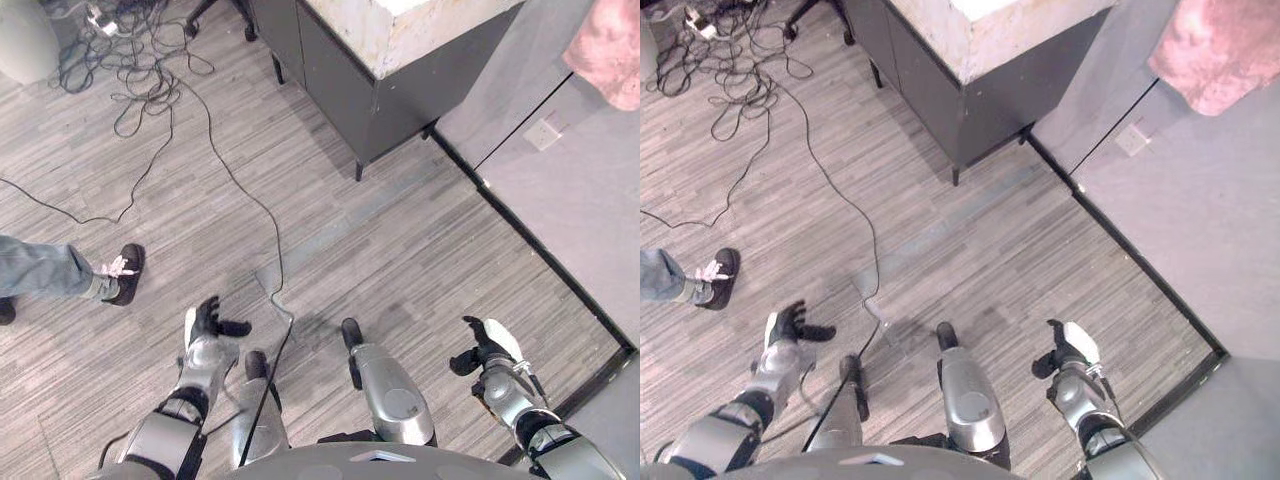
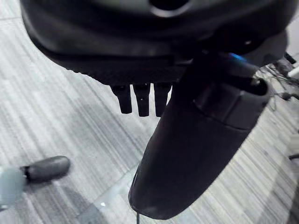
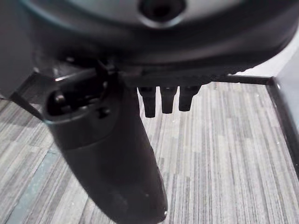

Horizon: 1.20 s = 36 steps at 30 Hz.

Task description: Organize the bathroom.

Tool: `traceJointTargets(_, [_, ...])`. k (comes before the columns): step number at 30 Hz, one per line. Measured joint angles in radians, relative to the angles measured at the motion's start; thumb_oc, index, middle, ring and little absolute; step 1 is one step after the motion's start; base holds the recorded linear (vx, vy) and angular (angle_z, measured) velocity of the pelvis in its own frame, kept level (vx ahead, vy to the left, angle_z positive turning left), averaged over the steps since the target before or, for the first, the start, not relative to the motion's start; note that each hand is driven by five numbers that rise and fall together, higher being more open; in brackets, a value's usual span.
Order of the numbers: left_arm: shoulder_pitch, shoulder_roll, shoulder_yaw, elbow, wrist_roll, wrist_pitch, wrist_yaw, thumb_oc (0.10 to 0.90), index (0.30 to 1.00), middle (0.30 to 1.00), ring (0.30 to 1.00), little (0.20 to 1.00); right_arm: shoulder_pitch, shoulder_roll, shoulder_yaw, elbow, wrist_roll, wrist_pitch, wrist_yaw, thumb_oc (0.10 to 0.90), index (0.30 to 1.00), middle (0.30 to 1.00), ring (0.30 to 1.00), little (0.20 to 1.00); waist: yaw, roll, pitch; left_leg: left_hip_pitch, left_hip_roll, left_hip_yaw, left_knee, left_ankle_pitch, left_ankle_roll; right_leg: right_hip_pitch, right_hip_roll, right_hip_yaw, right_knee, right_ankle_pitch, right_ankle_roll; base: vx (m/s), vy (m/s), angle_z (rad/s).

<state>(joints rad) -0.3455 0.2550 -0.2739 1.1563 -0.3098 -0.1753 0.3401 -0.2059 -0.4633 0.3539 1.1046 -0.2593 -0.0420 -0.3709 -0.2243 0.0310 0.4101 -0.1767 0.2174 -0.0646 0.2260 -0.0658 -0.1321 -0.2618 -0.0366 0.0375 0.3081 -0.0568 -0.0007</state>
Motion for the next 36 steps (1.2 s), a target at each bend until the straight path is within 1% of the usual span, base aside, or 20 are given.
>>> traceJointTargets(2, [-0.014, -0.022, -0.001, -0.006, 0.001, 0.000, 0.010, 0.800, 0.900, 0.900, 0.900, 0.900, -0.027, -0.014, 0.001, -0.001, -0.006, 0.006, -0.004, 0.800, 0.900, 0.900, 0.900, 0.900, -0.002, 0.016, 0.008, 0.068, -0.035, 0.067, -0.090, 0.005, 0.015, -0.013, -0.027, 0.030, 0.027, -0.009, 0.025, 0.11, 0.374, -0.29])
traceJointTargets(3, [-0.025, -0.033, -0.007, -0.006, 0.002, 0.000, 0.012, 0.800, 0.900, 0.900, 0.900, 0.900, -0.038, -0.017, -0.003, -0.011, -0.008, 0.004, -0.009, 0.800, 0.900, 0.900, 0.900, 0.900, -0.001, 0.009, 0.007, 0.073, -0.100, 0.108, -0.084, 0.014, 0.017, -0.015, -0.085, 0.066, 0.016, 0.002, 0.064, 0.21, 0.393, -0.29])
traceJointTargets(6, [0.014, -0.022, 0.002, -0.006, 0.007, 0.006, 0.020, 0.800, 0.900, 0.900, 0.900, 0.900, -0.024, -0.002, -0.004, -0.040, -0.008, 0.012, 0.003, 0.800, 0.900, 0.900, 0.900, 0.900, 0.002, 0.025, 0.011, 0.048, -0.163, 0.139, 0.015, -0.040, 0.058, 0.026, -0.154, 0.106, -0.071, 0.030, 0.106, 0.25, 0.283, -0.17])
traceJointTargets(9, [0.111, 0.005, 0.068, 0.003, 0.006, 0.012, 0.027, 0.800, 0.900, 0.900, 0.900, 0.900, 0.008, 0.046, -0.028, -0.064, -0.014, 0.008, 0.035, 0.800, 0.900, 0.900, 0.900, 0.900, 0.033, 0.014, 0.011, 0.079, -0.169, 0.211, 0.074, -0.103, 0.069, 0.043, -0.174, 0.085, -0.127, 0.053, 0.066, 0.21, 0.186, -0.86])
traceJointTargets(10, [0.180, 0.026, 0.110, -0.001, 0.005, 0.032, 0.032, 0.800, 0.900, 0.900, 0.900, 0.900, 0.006, 0.073, -0.031, -0.079, -0.062, -0.004, 0.050, 0.800, 0.900, 0.900, 0.900, 0.900, 0.067, 0.000, 0.014, 0.118, -0.131, 0.305, 0.065, -0.114, 0.084, 0.028, -0.176, 0.009, -0.125, 0.165, -0.020, 0.20, 0.088, -2.16])
traceJointTargets(11, [0.227, 0.032, 0.143, 0.009, 0.002, 0.057, 0.038, 0.800, 0.900, 0.900, 0.900, 0.900, 0.008, 0.083, -0.027, -0.096, -0.100, -0.018, 0.066, 0.800, 0.900, 0.900, 0.900, 0.900, 0.095, -0.003, 0.017, 0.142, -0.098, 0.372, 0.069, -0.136, 0.082, 0.003, -0.160, -0.102, -0.108, 0.259, 0.067, 0.23, 0.055, -2.35])
traceJointTargets(12, [0.268, 0.035, 0.168, 0.015, 0.003, 0.068, 0.041, 0.800, 0.900, 0.900, 0.900, 0.900, 0.001, 0.082, -0.008, -0.124, -0.119, -0.021, 0.078, 0.800, 0.900, 0.900, 0.900, 0.900, 0.104, -0.008, 0.018, 0.167, -0.080, 0.419, 0.066, -0.153, 0.074, -0.041, -0.152, -0.204, -0.053, 0.255, 0.116, 0.18, -0.023, -1.97])
traceJointTargets(13, [0.311, 0.042, 0.177, 0.009, 0.007, 0.065, 0.039, 0.800, 0.900, 0.900, 0.900, 0.900, 0.006, 0.073, 0.015, -0.137, -0.123, -0.019, 0.089, 0.800, 0.900, 0.900, 0.900, 0.900, 0.102, -0.024, 0.027, 0.189, -0.065, 0.474, 0.061, -0.156, 0.081, -0.078, -0.175, -0.345, 0.011, 0.156, 0.122, 0.10, -0.067, -1.20])
traceJointTargets(15, [0.316, 0.043, 0.192, -0.032, 0.007, 0.060, 0.038, 0.800, 0.900, 0.900, 0.900, 0.900, 0.034, 0.050, 0.005, -0.133, -0.126, -0.004, 0.105, 0.800, 0.900, 0.900, 0.900, 0.900, 0.105, -0.047, 0.022, 0.185, -0.068, 0.495, 0.054, -0.152, 0.076, -0.081, -0.201, -0.420, -0.015, 0.129, 0.101, 0.06, -0.056, -0.28])
traceJointTargets(17, [0.305, 0.049, 0.192, -0.072, 0.006, 0.048, 0.036, 0.800, 0.900, 0.900, 0.900, 0.900, 0.053, 0.039, 0.005, -0.112, -0.125, -0.001, 0.105, 0.800, 0.900, 0.900, 0.900, 0.900, 0.108, -0.063, 0.022, 0.186, -0.073, 0.484, 0.056, -0.158, 0.063, -0.064, -0.177, -0.385, -0.035, 0.132, 0.100, 0.08, 0.000, 0.01])
traceJointTargets(20, [0.262, 0.036, 0.174, -0.114, 0.007, 0.043, 0.026, 0.800, 0.900, 0.900, 0.900, 0.900, 0.065, 0.016, 0.004, -0.081, -0.116, 0.007, 0.089, 0.800, 0.900, 0.900, 0.900, 0.900, 0.104, -0.025, 0.019, 0.221, -0.039, 0.477, -0.008, -0.122, 0.046, -0.003, -0.096, -0.389, -0.139, 0.160, 0.024, 0.12, 0.015, -0.13])
traceJointTargets(21, [0.224, 0.026, 0.165, -0.121, 0.008, 0.019, 0.014, 0.800, 0.900, 0.900, 0.900, 0.900, 0.053, -0.002, -0.005, -0.083, -0.115, -0.001, 0.065, 0.800, 0.900, 0.900, 0.900, 0.900, 0.076, -0.002, 0.012, 0.259, -0.033, 0.476, -0.063, -0.102, 0.040, 0.019, -0.068, -0.388, -0.165, 0.161, 0.009, 0.19, -0.011, -0.16])
traceJointTargets(24, [0.182, 0.018, 0.168, -0.115, 0.015, 0.004, -0.006, 0.800, 0.900, 0.900, 0.900, 0.900, 0.040, -0.003, -0.020, -0.083, -0.077, -0.004, 0.037, 0.800, 0.900, 0.900, 0.900, 0.900, 0.042, 0.016, 0.011, 0.307, -0.028, 0.449, -0.065, -0.062, 0.005, 0.057, -0.044, -0.380, -0.172, 0.136, 0.004, 0.18, -0.136, -0.21])
traceJointTargets(27, [0.180, 0.011, 0.171, -0.101, 0.046, -0.021, -0.002, 0.800, 0.900, 0.900, 0.900, 0.900, 0.065, 0.006, -0.028, -0.093, -0.033, -0.011, 0.033, 0.800, 0.900, 0.900, 0.900, 0.900, 0.060, 0.008, -0.023, 0.108, 0.017, 0.248, 0.432, 0.003, -0.080, 0.103, -0.017, -0.286, -0.184, 0.101, -0.035, 0.14, -0.029, -0.52])
traceJointTargets(28, [0.182, 0.003, 0.172, -0.101, 0.046, -0.020, 0.006, 0.800, 0.900, 0.900, 0.900, 0.900, 0.066, 0.003, -0.029, -0.093, -0.028, -0.011, 0.032, 0.800, 0.900, 0.900, 0.900, 0.900, 0.060, 0.011, -0.031, 0.033, 0.019, 0.188, 0.568, 0.050, -0.084, 0.109, 0.001, -0.263, -0.187, 0.101, -0.039, 0.18, 0.259, -1.02])
traceJointTargets(29, [0.188, -0.005, 0.169, -0.101, 0.045, -0.013, 0.023, 0.800, 0.900, 0.900, 0.900, 0.900, 0.058, 0.006, -0.027, -0.092, -0.005, -0.007, 0.027, 0.800, 0.900, 0.900, 0.900, 0.900, 0.073, 0.009, -0.033, -0.039, 0.001, 0.167, 0.628, -0.009, -0.032, 0.127, 0.008, -0.223, -0.190, 0.102, -0.037, 0.16, 0.353, -0.89])
traceJointTargets(31, [0.184, -0.005, 0.166, -0.109, 0.041, -0.003, 0.038, 0.800, 0.900, 0.900, 0.900, 0.900, 0.064, 0.017, -0.028, -0.062, 0.011, -0.010, 0.022, 0.800, 0.900, 0.900, 0.900, 0.900, 0.076, -0.011, -0.041, -0.046, -0.018, 0.184, 0.316, -0.027, 0.012, 0.145, 0.018, -0.198, -0.206, 0.108, -0.022, 0.12, 0.407, -0.71])
traceJointTargets(34, [0.179, 0.010, 0.147, -0.112, 0.032, 0.016, 0.065, 0.800, 0.900, 0.900, 0.900, 0.900, 0.054, 0.040, -0.030, -0.015, 0.041, -0.007, -0.006, 0.800, 0.900, 0.900, 0.900, 0.900, 0.092, -0.012, -0.049, 0.006, -0.022, 0.058, -0.203, 0.088, 0.014, 0.143, 0.075, -0.145, -0.207, 0.103, -0.019, 0.10, 0.300, -0.75])
traceJointTargets(35, [0.177, 0.015, 0.141, -0.109, 0.028, 0.024, 0.065, 0.800, 0.900, 0.900, 0.900, 0.900, 0.057, 0.042, -0.031, -0.018, 0.048, -0.005, -0.010, 0.800, 0.900, 0.900, 0.900, 0.900, 0.101, -0.014, -0.048, 0.008, -0.017, 0.035, -0.254, 0.115, 0.011, 0.141, 0.081, -0.140, -0.202, 0.100, -0.024, 0.15, 0.544, -0.91])
traceJointTargets(36, [0.153, 0.016, 0.132, -0.104, 0.027, 0.030, 0.067, 0.800, 0.900, 0.900, 0.900, 0.900, 0.059, 0.043, -0.030, -0.014, 0.076, 0.006, -0.018, 0.800, 0.900, 0.900, 0.900, 0.900, 0.103, -0.019, -0.050, -0.023, -0.032, -0.002, -0.175, 0.144, 0.022, 0.139, 0.095, -0.096, -0.190, 0.099, -0.011, 0.12, 0.450, -0.62])
